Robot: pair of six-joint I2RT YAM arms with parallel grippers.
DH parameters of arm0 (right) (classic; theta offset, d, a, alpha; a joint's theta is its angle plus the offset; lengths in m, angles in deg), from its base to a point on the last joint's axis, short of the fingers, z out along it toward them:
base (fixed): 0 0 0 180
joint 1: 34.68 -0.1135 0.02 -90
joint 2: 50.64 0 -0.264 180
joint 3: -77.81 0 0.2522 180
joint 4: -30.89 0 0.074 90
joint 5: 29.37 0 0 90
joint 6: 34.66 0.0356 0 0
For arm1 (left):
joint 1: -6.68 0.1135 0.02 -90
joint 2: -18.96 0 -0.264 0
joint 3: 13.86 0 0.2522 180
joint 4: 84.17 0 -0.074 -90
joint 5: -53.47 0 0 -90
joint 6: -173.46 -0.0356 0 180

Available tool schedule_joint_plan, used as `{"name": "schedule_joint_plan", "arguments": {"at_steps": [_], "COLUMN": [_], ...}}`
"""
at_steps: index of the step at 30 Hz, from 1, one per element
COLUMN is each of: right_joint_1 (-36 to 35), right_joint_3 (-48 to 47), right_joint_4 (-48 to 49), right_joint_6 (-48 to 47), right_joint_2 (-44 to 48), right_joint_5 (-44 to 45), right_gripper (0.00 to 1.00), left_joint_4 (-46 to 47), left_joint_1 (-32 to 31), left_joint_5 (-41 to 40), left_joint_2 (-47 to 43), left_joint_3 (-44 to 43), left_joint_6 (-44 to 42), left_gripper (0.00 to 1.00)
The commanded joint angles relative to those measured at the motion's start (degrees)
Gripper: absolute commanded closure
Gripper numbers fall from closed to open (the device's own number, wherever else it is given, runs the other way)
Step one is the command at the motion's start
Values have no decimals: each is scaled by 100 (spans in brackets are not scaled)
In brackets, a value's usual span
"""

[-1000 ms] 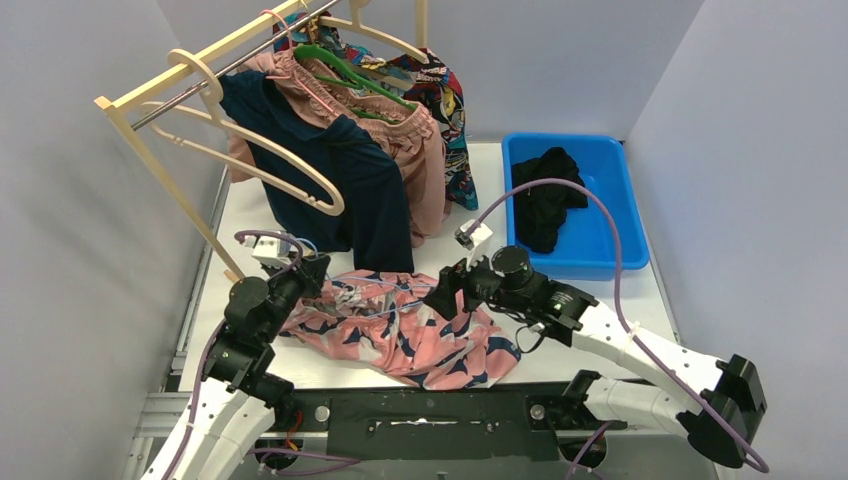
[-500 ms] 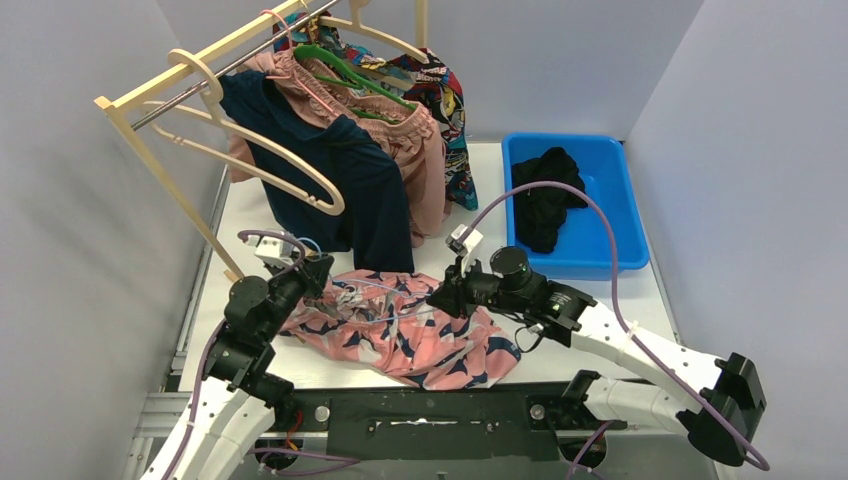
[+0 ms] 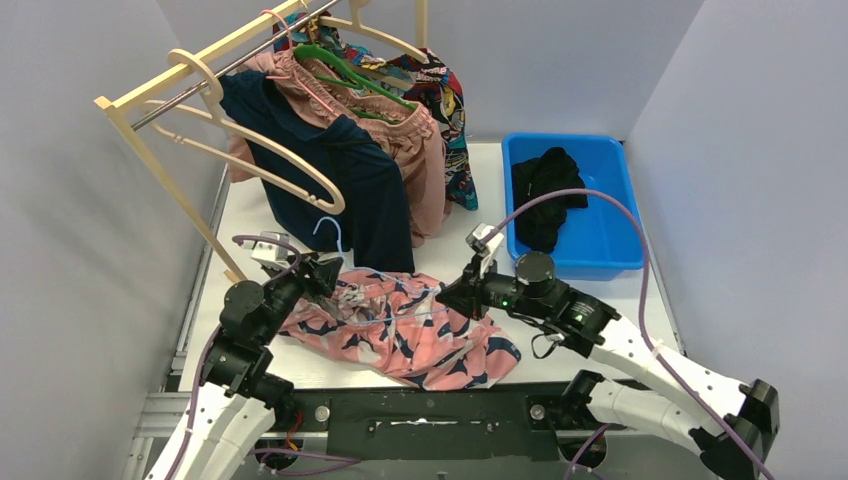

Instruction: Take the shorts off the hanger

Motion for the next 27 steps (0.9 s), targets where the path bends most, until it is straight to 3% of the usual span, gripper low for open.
{"name": "schedule_joint_plan", "arguments": {"at_steps": [1, 8, 13, 19, 27], "right_joint_1": [152, 165, 164, 164, 165], "right_joint_3": [94, 64, 228, 356, -11], "right_joint_4": [321, 168, 148, 176, 513], "right_joint_6": [185, 224, 180, 144, -331], "right_joint_2": [592, 1143, 1671, 2268, 2403], "right_joint_5": [328, 837, 1373, 1396, 1562], "right_gripper": [100, 100, 100, 100, 100], "left_joint_4": [376, 290, 168, -167, -266], "left_joint_1": [32, 41, 56, 72, 99], "left_joint_5": [253, 149, -476, -1526, -1581], "left_joint_2": [-121, -368, -801, -907, -707], "left_joint_3": [-77, -146, -110, -123, -198], "left_joint_6": [-74, -111, -96, 0, 36], "left_gripper": [39, 35, 35, 35, 35]}}
